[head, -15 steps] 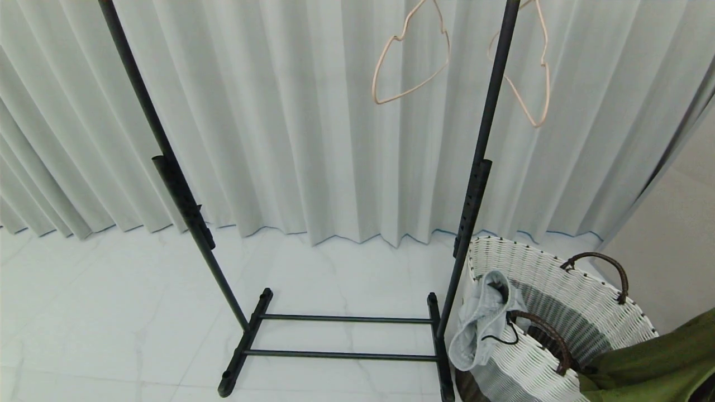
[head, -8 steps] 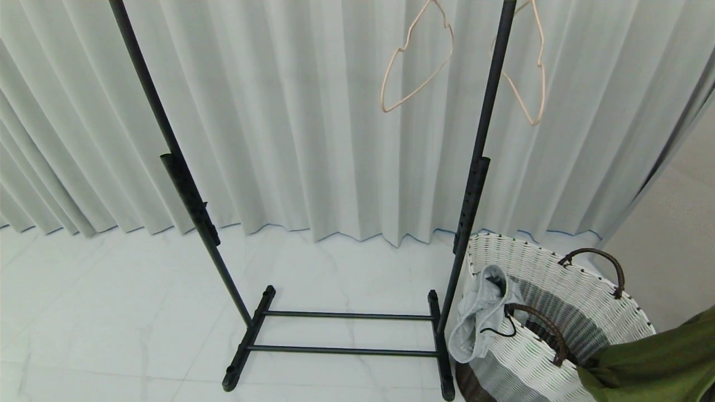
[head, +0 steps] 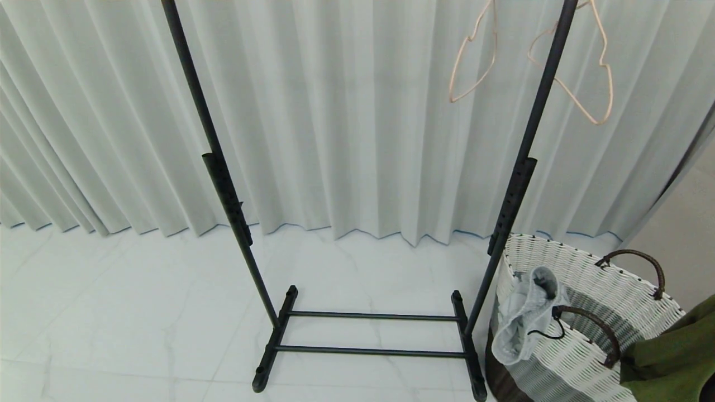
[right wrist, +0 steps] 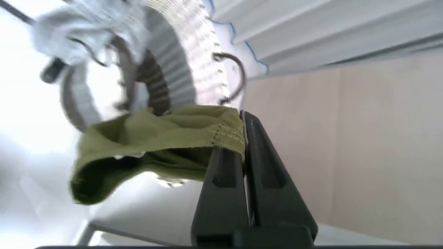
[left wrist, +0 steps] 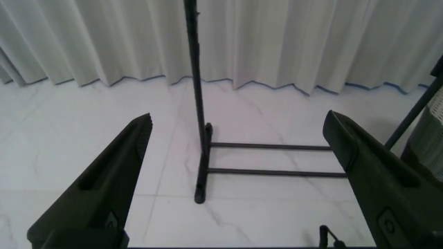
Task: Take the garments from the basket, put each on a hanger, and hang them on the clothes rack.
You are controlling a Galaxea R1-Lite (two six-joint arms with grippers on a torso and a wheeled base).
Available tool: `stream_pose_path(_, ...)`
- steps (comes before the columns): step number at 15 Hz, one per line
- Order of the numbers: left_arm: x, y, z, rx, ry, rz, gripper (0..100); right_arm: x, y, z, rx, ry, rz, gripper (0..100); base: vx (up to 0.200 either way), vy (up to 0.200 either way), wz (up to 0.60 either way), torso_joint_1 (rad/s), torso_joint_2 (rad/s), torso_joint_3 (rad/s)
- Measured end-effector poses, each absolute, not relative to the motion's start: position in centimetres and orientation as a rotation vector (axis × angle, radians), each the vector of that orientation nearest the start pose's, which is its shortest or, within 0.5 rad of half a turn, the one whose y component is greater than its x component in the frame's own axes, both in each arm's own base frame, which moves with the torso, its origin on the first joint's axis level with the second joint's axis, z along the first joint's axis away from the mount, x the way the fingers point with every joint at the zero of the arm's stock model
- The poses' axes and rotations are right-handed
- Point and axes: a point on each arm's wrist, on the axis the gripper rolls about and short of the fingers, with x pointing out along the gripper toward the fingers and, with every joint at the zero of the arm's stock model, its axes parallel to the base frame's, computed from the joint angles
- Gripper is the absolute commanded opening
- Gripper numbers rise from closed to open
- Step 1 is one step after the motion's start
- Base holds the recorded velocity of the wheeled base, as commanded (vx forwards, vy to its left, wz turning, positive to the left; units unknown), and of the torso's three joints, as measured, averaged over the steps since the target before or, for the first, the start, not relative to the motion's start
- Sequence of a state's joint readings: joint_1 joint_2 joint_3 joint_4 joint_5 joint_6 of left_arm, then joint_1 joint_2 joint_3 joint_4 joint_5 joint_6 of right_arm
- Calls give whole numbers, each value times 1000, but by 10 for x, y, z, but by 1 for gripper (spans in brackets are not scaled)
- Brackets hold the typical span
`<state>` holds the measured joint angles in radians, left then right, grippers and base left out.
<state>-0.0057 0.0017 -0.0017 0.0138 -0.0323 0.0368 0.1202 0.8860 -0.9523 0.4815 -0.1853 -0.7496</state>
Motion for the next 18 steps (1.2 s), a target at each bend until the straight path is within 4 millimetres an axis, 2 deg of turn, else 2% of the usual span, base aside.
stream_pose_path(5,-23,-1,75,33,13,-38,100,81,13,280,-742,404,161,0,0,0,0,0,0,0)
stream_pose_path(7,-23,-1,75,47,13,-38,100,86,22,283,-680,393,231,0,0,0,0,0,0,0)
stream_pose_path(10,-23,-1,75,66,13,-39,100,89,43,290,-581,364,394,0,0,0,0,0,0,0)
stream_pose_path(14,-23,-1,76,64,3,-38,100,87,80,309,-407,335,622,0,0,0,0,0,0,0)
stream_pose_path(15,-24,-1,80,63,-12,-49,100,86,88,313,-367,335,667,0,0,0,0,0,0,0)
stream_pose_path(18,-31,-2,130,44,-122,-138,100,86,103,317,-339,340,736,0,0,0,0,0,0,0)
